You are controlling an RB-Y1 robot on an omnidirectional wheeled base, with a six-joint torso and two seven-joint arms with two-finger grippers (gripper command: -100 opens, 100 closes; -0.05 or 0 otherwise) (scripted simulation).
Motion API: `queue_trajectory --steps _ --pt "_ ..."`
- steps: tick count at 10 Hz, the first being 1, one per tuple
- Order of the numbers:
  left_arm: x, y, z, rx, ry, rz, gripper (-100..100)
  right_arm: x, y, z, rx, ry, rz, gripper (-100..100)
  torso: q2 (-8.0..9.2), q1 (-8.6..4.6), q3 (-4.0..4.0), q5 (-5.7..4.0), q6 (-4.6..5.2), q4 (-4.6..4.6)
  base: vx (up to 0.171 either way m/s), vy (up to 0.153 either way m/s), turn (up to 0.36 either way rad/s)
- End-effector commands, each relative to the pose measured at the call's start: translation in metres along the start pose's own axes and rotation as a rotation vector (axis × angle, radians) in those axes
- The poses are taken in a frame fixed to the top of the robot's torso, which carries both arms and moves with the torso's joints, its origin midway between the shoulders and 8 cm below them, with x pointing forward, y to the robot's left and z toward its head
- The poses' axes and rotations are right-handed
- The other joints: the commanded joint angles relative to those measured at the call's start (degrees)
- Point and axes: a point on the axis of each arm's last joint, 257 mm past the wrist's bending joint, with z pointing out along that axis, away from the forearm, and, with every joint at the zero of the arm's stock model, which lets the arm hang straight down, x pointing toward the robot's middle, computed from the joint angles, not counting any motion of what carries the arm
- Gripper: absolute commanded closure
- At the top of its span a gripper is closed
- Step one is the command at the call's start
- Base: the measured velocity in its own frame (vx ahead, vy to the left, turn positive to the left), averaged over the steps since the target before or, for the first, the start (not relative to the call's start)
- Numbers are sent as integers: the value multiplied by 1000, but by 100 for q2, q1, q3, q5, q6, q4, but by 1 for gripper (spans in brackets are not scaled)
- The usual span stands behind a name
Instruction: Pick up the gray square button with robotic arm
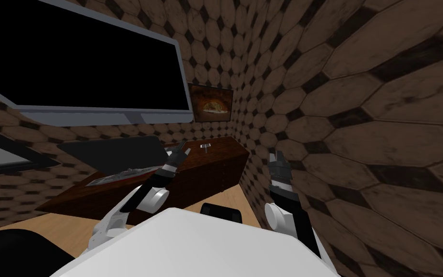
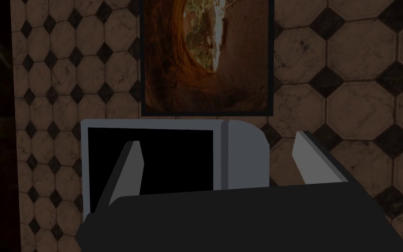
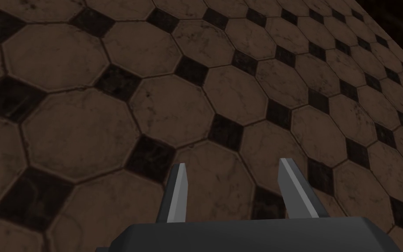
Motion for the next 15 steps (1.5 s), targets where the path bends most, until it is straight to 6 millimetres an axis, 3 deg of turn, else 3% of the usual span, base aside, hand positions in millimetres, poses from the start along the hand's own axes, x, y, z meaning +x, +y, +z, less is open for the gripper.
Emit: queue_trajectory --steps 1,15 --pt "0 3 2 -23 21 8 -100 0 0 0 0 0 0 0 0 0 0 0 0 0 -50 19 -64" --pt "-17 72 -7 -382 197 75 -100 0 0 0 0 0 0 0 -12 -2 -6 0 0 -2 -46 11 -113"
